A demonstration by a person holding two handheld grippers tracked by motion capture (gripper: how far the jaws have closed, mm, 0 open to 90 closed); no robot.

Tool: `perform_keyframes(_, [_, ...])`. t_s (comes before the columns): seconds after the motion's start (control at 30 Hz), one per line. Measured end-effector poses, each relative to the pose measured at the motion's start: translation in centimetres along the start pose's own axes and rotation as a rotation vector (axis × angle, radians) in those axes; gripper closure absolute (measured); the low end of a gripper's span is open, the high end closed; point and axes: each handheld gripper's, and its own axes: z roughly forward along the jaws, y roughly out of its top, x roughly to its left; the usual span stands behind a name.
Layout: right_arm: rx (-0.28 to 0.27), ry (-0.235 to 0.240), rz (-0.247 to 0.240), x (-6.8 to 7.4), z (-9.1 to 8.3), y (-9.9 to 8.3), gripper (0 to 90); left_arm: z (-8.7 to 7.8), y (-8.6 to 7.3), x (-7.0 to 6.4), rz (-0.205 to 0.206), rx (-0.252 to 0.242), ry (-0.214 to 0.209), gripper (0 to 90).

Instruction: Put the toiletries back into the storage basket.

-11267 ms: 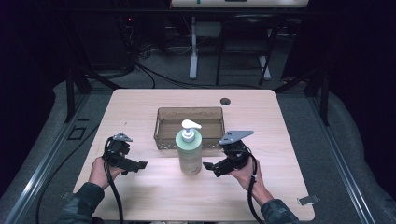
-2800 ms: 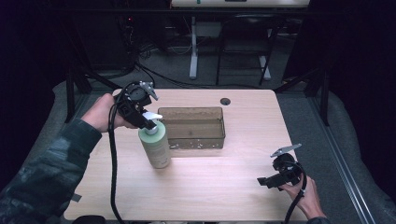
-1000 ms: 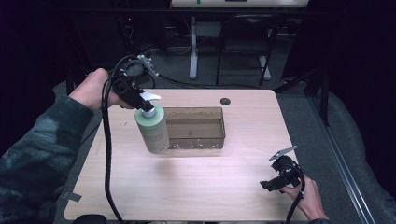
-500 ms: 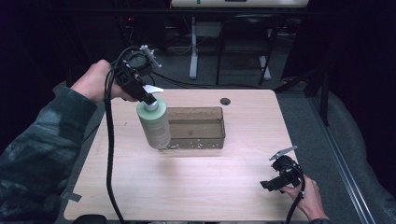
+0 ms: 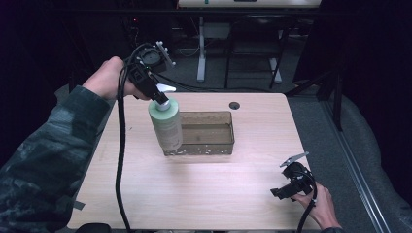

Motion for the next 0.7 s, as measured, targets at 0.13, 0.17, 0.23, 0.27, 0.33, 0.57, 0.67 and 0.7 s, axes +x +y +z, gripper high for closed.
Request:
perform_keyframes(0.13, [0.003,-0.004,-0.004,0.0,0.0,0.0,5.1,0.2,0.3,0.0,0.012,0.013,0.010,62.1])
perform_keyframes(0.17, [0.001,-0.003,-0.004,0.0,0.0,0.0,5.1,0.2,0.4,0.0,0.011,0.011,0.014,62.1])
perform_keyframes(0.23, [-0.001,0.001,0.001,0.0,0.0,0.0,5.1,0.2,0.6,0.0,0.017,0.016,0.018,62.1])
perform_keyframes(0.27, [0.000,0.000,0.000,0.0,0.0,0.0,5.1,0.2,0.6,0.1,0.008,0.008,0.018,62.1])
perform_keyframes(0.33, [-0.002,0.004,0.004,0.1,0.0,0.0,5.1,0.3,0.8,0.1,0.004,0.014,0.023,62.1])
perform_keyframes(0.57, [-0.003,0.002,0.005,0.0,-0.1,0.0,5.1,0.6,1.2,0.5,-0.006,0.018,0.033,62.1])
perform_keyframes(0.67, [0.002,0.001,0.005,0.0,0.0,-0.1,4.9,0.8,1.3,0.8,-0.015,0.011,0.030,62.1])
perform_keyframes(0.7, [0.001,0.005,0.010,0.0,0.0,-0.1,4.9,0.9,1.4,0.9,-0.018,0.017,0.029,62.1])
